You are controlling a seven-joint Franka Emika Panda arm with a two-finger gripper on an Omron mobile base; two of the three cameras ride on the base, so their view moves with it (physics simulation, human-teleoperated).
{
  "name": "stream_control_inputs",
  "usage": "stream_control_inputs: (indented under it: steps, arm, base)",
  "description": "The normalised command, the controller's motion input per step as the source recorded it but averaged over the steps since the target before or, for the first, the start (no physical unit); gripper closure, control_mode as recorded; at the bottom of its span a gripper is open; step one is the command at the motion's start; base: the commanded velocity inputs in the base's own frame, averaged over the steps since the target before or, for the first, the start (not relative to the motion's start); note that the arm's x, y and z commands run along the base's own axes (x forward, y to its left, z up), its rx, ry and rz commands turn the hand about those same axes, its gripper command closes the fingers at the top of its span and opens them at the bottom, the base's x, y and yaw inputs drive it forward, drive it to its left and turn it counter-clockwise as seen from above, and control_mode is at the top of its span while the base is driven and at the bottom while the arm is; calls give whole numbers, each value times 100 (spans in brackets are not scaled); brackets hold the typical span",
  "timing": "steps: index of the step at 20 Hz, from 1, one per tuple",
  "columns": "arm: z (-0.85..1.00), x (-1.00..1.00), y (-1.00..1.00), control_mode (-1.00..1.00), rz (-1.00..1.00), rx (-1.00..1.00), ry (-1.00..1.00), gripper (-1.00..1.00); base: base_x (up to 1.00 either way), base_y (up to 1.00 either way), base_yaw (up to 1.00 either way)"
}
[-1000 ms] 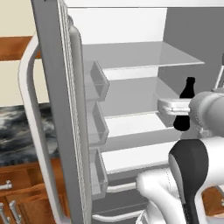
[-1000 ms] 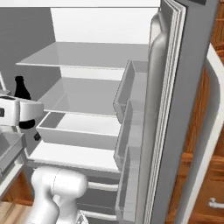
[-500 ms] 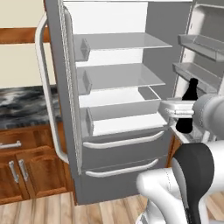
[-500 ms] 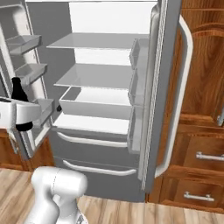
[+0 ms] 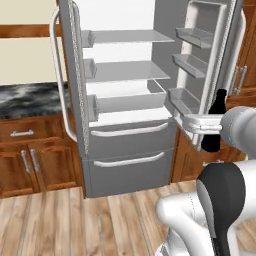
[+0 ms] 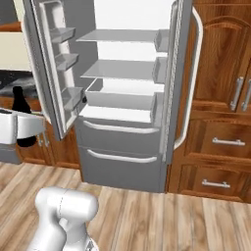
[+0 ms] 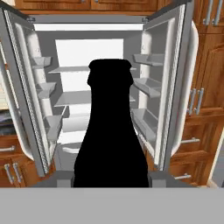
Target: Open the fridge, grab two sodas, and place both sodas inside the bowl with ice on the dining counter.
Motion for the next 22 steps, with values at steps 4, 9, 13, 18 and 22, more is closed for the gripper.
stream_control_inputs:
  steps: [4, 9, 13, 18, 22]
  arm:
    - [0, 0, 0, 100, 0, 0, 0, 100]
    - [0, 0, 0, 100, 0, 0, 0, 100]
    - [0, 0, 0, 100, 0, 0, 0, 100]
    - [0, 0, 0, 100, 0, 0, 0, 100]
    - [0, 0, 0, 100, 0, 0, 0, 100]
  base:
    - [-100, -15, 9]
    - [-100, -1, 11]
    - [-100, 0, 10]
    - [-100, 0, 7]
    - [-100, 13, 0]
